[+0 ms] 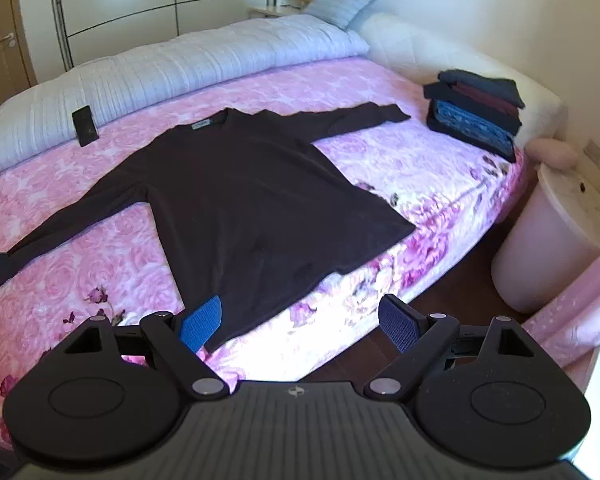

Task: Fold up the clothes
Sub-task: 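Release the sweater and lift both grippers above the flat sweater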

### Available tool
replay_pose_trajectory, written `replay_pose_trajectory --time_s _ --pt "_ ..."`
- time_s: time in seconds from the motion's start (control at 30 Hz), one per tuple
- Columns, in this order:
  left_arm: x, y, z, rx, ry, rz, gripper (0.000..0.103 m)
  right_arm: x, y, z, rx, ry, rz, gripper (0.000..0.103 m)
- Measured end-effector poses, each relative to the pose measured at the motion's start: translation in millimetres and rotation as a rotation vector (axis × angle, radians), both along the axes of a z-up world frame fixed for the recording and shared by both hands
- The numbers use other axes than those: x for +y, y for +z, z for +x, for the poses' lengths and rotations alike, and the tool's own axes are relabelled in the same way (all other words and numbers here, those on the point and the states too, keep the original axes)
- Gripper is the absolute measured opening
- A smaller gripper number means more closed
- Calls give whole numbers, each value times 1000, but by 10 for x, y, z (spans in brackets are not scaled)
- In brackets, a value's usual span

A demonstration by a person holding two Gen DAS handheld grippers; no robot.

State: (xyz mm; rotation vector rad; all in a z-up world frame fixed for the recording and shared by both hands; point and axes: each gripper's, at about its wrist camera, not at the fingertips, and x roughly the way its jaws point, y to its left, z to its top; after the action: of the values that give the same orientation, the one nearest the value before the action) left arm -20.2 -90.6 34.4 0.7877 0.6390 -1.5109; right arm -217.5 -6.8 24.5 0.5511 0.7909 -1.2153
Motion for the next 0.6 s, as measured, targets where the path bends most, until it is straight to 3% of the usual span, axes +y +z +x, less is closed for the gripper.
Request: replay_pose_trajectory --time_s 0.27,0.6 --pt "50 7 -60 -4 -7 -3 102 90 -69 -62 7 -15 21 88" --pt "274 -10 166 -17 89 21 102 65 -135 179 11 73 45 88"
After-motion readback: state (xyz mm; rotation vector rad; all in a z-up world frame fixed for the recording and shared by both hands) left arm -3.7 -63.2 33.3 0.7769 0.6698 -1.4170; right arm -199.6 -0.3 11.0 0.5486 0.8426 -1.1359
